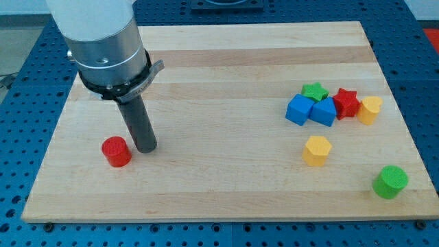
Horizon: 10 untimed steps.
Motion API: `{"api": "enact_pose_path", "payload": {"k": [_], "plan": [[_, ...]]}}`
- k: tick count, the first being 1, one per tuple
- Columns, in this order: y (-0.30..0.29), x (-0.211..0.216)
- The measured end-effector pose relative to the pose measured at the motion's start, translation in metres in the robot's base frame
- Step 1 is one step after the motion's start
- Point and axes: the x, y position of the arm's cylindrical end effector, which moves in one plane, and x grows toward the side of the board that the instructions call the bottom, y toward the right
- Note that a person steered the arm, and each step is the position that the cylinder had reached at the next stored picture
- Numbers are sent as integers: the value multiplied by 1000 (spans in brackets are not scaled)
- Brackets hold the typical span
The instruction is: Drag the red circle towards bottom left side of the board
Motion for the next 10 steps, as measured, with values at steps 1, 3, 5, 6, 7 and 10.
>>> {"api": "enact_pose_path", "payload": {"k": [1,3,5,6,7,10], "plan": [[-12,0],[-48,15],[-52,27],[-52,28],[-52,29],[-51,42]]}}
